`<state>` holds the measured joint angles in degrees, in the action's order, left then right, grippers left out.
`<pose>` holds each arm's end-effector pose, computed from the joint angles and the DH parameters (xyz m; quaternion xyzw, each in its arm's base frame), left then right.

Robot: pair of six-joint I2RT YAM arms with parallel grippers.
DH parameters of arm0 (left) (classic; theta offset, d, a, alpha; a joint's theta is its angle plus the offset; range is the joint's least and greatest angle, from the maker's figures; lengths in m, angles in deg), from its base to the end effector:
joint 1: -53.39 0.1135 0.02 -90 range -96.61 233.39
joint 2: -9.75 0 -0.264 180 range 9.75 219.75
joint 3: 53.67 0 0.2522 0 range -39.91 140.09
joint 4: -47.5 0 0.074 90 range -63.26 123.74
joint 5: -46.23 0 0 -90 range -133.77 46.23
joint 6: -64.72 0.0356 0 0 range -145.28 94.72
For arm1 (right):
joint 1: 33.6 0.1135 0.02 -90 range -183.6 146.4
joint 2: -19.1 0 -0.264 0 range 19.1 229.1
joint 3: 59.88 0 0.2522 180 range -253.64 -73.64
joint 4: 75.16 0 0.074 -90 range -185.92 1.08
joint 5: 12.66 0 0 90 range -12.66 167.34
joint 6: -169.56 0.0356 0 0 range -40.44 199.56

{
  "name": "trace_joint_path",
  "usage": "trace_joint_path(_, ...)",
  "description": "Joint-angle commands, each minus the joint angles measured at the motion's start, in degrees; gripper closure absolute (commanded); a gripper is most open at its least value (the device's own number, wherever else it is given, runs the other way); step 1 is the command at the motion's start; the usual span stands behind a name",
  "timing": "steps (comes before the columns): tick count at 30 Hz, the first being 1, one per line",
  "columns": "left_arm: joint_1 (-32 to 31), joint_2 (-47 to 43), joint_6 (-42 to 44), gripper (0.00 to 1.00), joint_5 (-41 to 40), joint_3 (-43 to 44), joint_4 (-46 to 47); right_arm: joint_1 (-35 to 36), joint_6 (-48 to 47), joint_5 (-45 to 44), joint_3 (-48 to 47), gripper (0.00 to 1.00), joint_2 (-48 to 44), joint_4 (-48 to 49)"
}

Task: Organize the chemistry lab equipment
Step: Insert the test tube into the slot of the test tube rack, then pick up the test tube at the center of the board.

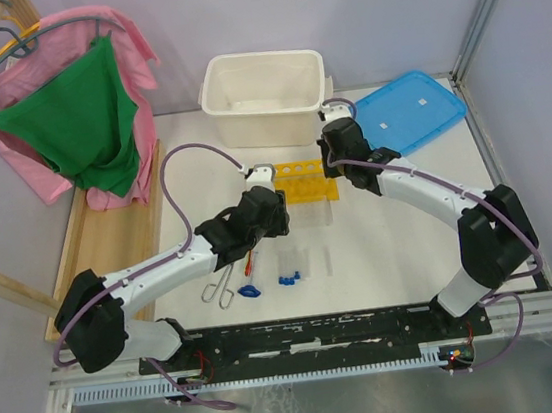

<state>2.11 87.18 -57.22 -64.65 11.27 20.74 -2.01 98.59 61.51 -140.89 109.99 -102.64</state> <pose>0.1924 -0.2198 0.2488 0.0727 0.8890 -0.1575 0.4238 0.3106 0.1796 0.2685 -0.0364 0.8891 0.0762 0.4498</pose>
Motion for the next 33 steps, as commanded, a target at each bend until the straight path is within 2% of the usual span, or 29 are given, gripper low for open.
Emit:
trace_joint_path(1,-0.2,0.3,-0.8,0.46,-0.3,0.0,2.8,0.1,-0.2,-0.1,-0.3,0.99,1.0,2.2)
trace_joint_path(3,-0.2,0.4,-0.6,0.45,-0.1,0.1,2.9,0.1,-0.3,0.2,-0.4,0.97,1.6,2.3)
trace_joint_path(5,-0.2,0.7,-0.4,0.44,-0.1,0.1,3.0,0.2,-0.5,0.7,-0.3,0.90,1.9,2.4)
trace_joint_path(8,-0.3,0.9,-0.2,0.42,0.0,0.0,3.1,0.3,-0.8,1.1,-0.1,0.73,2.2,2.7)
trace_joint_path(13,-0.1,1.6,0.1,0.42,0.7,0.1,3.2,0.6,-1.2,1.4,-0.2,0.62,1.4,2.2)
trace_joint_path(18,-0.2,1.8,-0.3,0.42,1.9,0.2,2.9,1.0,-1.3,1.1,0.0,0.60,-2.4,0.6)
trace_joint_path(23,-1.1,1.6,-1.4,0.45,4.3,0.8,2.4,1.1,0.9,-2.7,-0.3,0.61,-8.4,-6.7)
trace_joint_path(26,-4.4,2.6,-2.7,0.46,3.4,1.8,1.5,1.2,4.7,-9.9,-0.4,0.61,-12.7,-14.4)
trace_joint_path(28,-8.8,5.1,-4.2,0.46,1.0,3.4,0.2,1.2,8.4,-16.3,0.9,0.61,-16.6,-20.4)
trace_joint_path(33,-13.0,11.8,-9.7,0.50,1.0,5.6,-1.2,0.7,12.2,-20.5,4.8,0.61,-22.8,-26.1)
